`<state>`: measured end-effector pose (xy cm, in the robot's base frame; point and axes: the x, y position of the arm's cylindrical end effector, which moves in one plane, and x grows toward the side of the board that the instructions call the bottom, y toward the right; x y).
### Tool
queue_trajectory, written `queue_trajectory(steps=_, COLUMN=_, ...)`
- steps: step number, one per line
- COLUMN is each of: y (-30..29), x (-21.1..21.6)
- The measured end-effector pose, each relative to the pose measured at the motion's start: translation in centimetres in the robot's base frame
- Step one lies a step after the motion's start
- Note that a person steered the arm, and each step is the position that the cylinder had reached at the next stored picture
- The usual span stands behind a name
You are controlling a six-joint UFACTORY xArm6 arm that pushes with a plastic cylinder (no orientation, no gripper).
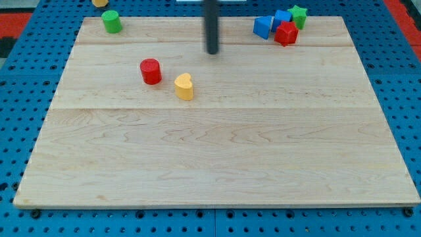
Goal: Nudge the green star and the blue blocks to the left slightly
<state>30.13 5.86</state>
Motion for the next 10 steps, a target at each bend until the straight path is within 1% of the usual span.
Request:
queue_trajectory(steps=1, y=12.7, x=-0.1)
queue_trajectory(steps=2, y=23.0, x=-1.8)
queue_trajectory(steps=3, y=28.6, x=-5.3)
queue_trajectory(steps=4, y=27.1, x=-10.2)
queue_trajectory(steps=6, y=25.5, x=-11.0)
queue_trajectory(steps=7, y=17.1, x=-10.8)
queue_trajectory(steps=8, y=7.0, x=-10.5)
queue_trajectory(steps=10, y=2.1, x=-1.2)
